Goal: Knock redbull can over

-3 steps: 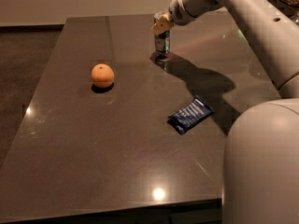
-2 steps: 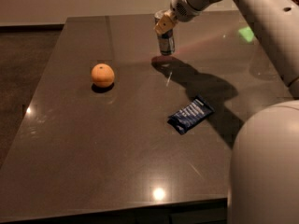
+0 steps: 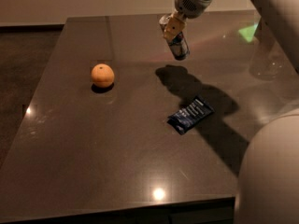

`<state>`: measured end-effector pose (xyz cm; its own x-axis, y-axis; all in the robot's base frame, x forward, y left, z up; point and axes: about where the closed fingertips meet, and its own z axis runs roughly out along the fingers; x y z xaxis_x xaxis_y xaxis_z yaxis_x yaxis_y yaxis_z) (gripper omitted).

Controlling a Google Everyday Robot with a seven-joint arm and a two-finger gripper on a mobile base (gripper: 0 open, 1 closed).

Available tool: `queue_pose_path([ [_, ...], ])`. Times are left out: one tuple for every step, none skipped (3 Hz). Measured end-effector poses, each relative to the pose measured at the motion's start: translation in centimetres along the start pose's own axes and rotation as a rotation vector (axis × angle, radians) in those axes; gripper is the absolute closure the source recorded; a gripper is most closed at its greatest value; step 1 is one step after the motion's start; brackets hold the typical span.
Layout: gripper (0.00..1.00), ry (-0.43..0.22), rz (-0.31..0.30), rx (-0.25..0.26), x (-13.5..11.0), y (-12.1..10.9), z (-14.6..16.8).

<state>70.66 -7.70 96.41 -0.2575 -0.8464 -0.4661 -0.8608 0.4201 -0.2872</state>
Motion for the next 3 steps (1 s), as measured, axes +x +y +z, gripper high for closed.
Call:
queue_pose_path([
  [1.0,0.102,-0.074,-0.036,1.8,1.7,-0.5],
  [1.0,0.185,-0.139,-0.09,3.6,3.4,-0.1],
  [1.0,0.231,-0.219,-0.139,4.4,5.0,0.1],
])
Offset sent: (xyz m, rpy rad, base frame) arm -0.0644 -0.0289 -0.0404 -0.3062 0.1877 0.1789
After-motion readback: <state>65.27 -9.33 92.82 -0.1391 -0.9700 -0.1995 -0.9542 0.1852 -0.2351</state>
